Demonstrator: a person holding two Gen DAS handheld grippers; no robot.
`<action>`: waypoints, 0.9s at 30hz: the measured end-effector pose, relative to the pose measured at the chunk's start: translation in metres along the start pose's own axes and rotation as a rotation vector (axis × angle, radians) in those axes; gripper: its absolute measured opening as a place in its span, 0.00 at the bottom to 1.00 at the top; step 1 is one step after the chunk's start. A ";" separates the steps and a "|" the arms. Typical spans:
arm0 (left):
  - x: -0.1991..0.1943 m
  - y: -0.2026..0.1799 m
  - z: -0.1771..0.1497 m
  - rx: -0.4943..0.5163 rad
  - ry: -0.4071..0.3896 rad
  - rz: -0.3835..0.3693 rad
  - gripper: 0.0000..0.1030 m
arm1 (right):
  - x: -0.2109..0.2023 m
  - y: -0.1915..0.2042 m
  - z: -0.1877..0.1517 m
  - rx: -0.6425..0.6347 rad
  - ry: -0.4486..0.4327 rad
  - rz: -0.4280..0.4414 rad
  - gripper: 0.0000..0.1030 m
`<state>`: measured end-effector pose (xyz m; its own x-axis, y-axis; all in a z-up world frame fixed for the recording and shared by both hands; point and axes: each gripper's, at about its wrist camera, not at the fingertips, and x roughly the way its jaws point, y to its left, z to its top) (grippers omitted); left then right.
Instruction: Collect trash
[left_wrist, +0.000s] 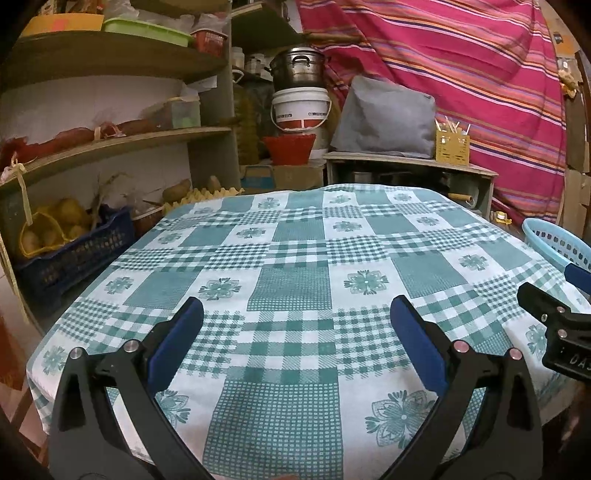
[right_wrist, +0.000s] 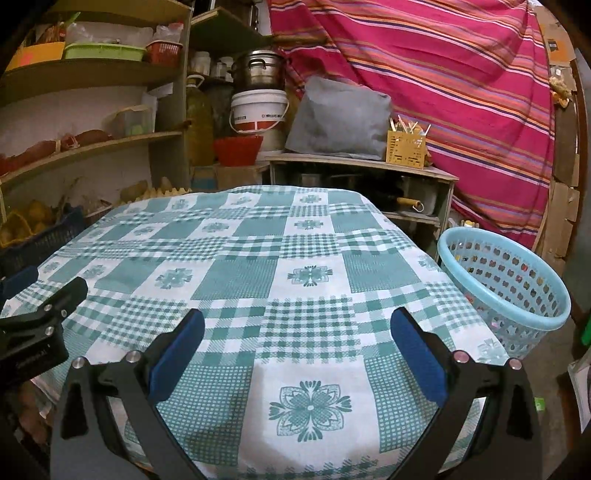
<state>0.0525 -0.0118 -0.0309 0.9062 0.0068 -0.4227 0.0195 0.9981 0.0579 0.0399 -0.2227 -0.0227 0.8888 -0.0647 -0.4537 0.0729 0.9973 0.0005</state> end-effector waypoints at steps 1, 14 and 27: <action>0.000 0.000 0.000 0.000 0.002 0.000 0.95 | 0.000 0.000 0.000 0.001 -0.002 -0.001 0.95; -0.001 0.003 -0.003 -0.004 -0.004 0.018 0.95 | -0.004 0.001 0.000 -0.010 -0.028 -0.013 0.95; -0.003 0.007 -0.003 -0.008 -0.010 0.025 0.95 | -0.006 0.004 0.000 -0.018 -0.034 -0.014 0.95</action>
<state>0.0491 -0.0043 -0.0319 0.9105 0.0309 -0.4123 -0.0061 0.9981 0.0611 0.0354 -0.2188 -0.0197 0.9025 -0.0799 -0.4232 0.0779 0.9967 -0.0220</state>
